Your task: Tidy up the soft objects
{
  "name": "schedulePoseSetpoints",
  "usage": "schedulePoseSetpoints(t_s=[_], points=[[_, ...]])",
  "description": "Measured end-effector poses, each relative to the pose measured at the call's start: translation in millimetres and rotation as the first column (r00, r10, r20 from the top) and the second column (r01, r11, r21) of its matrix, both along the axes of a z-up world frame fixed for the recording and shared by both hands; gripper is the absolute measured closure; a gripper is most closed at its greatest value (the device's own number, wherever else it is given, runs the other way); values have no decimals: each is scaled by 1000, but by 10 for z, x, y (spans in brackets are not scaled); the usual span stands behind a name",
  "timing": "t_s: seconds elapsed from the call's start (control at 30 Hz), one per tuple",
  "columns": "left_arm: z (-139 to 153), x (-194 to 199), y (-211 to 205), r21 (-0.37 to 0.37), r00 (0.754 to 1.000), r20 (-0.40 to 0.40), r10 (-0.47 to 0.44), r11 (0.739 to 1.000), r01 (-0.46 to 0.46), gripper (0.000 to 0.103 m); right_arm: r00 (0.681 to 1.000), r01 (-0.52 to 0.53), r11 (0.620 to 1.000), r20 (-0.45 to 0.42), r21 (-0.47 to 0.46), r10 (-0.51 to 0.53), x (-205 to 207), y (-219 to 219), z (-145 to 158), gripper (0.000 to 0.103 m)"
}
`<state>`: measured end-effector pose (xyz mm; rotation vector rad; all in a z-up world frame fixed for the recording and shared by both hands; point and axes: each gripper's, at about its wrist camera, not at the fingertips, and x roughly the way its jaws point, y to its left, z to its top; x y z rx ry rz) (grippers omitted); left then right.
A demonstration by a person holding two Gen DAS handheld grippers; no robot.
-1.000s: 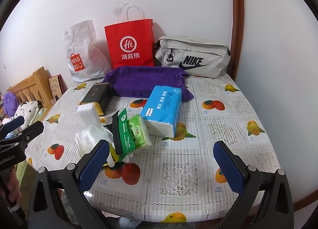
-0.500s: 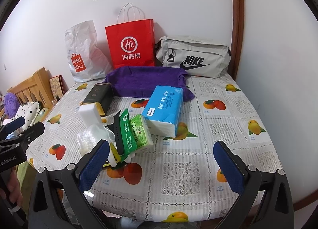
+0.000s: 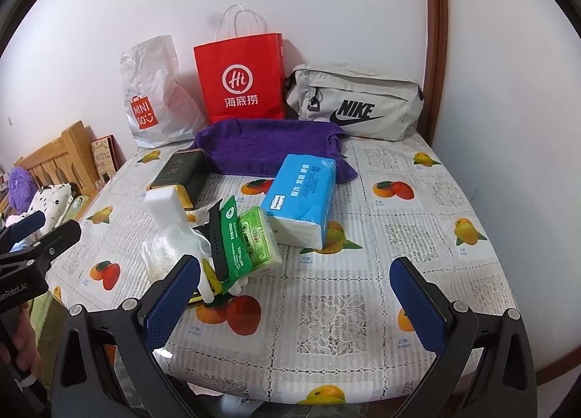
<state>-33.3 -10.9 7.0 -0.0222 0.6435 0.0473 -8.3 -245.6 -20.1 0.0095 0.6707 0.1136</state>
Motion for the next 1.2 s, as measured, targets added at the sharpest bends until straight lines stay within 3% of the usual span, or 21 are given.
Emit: schedulePoseSetpoints(t_s=[0.7,0.87,1.0,1.2], points=[[-2,36,-94,27,1000,-4,2,1000,-2,0,1000,8,1000,-2,4,-8,-6,-6,1,0],[-130,112,-81,13,1000,-19,0,1000,0,0,1000,11,1000,-22,9,-11,38,-27,-66,0],[-314,268,26,-39,997,-82,-5,999,2,0,1000,7,1000,-18,-3,-7,73,-21,-145,0],[-490,506,25,-20,993,-117,12,1000,-14,0,999,0,1000,-43,3,0,213,-34,-308,0]])
